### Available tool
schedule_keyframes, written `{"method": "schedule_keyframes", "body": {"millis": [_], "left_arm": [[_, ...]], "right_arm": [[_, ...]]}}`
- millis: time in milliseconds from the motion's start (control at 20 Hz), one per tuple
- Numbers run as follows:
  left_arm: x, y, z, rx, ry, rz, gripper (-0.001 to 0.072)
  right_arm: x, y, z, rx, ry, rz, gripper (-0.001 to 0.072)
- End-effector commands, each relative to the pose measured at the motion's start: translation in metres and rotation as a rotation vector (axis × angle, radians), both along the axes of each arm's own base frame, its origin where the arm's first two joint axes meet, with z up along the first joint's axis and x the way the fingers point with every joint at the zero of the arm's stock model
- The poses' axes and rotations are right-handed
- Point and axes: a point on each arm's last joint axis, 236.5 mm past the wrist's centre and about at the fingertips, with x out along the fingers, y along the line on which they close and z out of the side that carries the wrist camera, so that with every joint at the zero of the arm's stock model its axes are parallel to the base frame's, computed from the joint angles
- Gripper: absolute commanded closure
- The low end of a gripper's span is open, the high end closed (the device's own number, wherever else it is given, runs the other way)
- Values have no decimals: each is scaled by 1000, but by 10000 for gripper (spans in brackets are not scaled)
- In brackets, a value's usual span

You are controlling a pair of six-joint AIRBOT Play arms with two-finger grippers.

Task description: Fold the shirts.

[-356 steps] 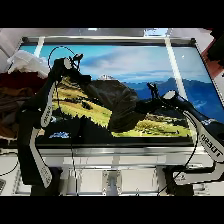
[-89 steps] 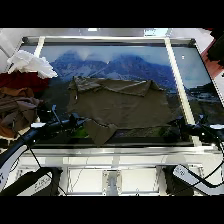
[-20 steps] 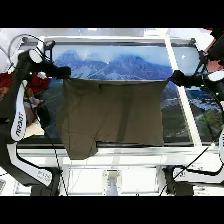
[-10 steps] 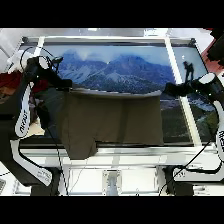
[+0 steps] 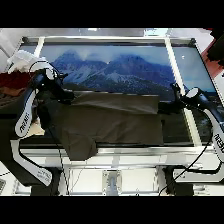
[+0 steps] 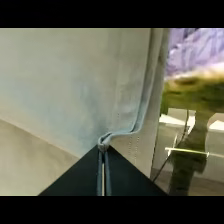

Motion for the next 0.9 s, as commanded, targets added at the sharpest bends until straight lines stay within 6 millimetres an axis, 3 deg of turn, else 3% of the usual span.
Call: {"method": "schedule_keyframes", "body": {"millis": [0,50,100,250,400,500,550,600,650,750,850], "left_arm": [[2,1,-8,4,-14,11,580],[6,2,-7,4,-31,16,305],[8,2,-6,6,-40,18,65],[16,11,18,41,-73,-1,36],[14,33,82,130,-169,-25,44],[2,47,133,136,-265,13,44],[-13,57,150,134,-298,45,44],[-36,64,155,114,-296,82,44],[-68,66,147,68,-264,128,44],[-141,53,104,-46,-141,197,44],[-210,27,57,-149,11,263,44]], "right_arm": [[-12,7,-17,-4,24,-2,653],[-14,10,-17,-1,31,6,549],[-17,11,-15,7,44,12,371],[-34,3,8,-16,105,88,338],[-54,-46,59,-174,125,101,338],[-62,-82,95,-290,44,29,338],[-65,-93,112,-318,-3,-10,338],[-68,-103,127,-331,-56,-59,337],[-71,-109,139,-329,-103,-106,337],[-76,-107,148,-272,-158,-179,337],[-78,-94,144,-187,-162,-206,337]]}}
